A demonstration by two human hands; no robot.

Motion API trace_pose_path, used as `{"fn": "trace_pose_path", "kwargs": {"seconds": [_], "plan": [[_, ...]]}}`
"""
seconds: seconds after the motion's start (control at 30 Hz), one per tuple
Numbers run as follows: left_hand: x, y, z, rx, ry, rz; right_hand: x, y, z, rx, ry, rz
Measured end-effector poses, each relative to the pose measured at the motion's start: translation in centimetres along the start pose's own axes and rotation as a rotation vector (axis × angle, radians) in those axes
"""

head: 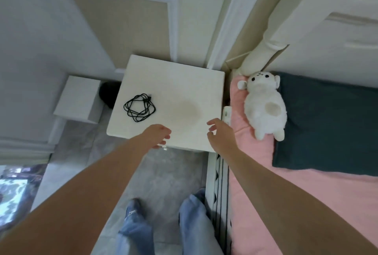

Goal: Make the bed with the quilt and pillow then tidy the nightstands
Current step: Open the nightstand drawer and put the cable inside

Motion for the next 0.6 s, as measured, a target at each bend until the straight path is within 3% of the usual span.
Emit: {"fn": "trace_pose_path", "kwargs": {"seconds": [0.13, 0.3, 0.47, 0.6], "plan": [[-6.3, 3.7, -0.8, 0.050, 0.058, 0.042, 0.8, -6.0, 3.1, -0.126, -0.117, 0.079], [-12.0, 5.6, -0.5, -0.021, 0.091, -0.011, 0.7, -12.8, 6.8, -0.282, -0.244, 0.247], [-14.4, 7.5, -2.7, -0.046, 0.018, -0.124, -0.8, -19.5, 7.5, -0.524, -0.201, 0.335], [-14.7, 8.2, -5.5, 0.013, -0.091, -0.226, -0.8, -24.0, 5.5, -0.562, -0.142, 0.358]]}}
Point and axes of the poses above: each hand's wrist, its own z-axis away from the middle knuckle, its own y-axis out of the back of the hand, x = y × z, the point moved 10 cm from there along -z, towards the middle knuckle, and after that the axes turned 5 degrees about y, right-handed, at the moved point
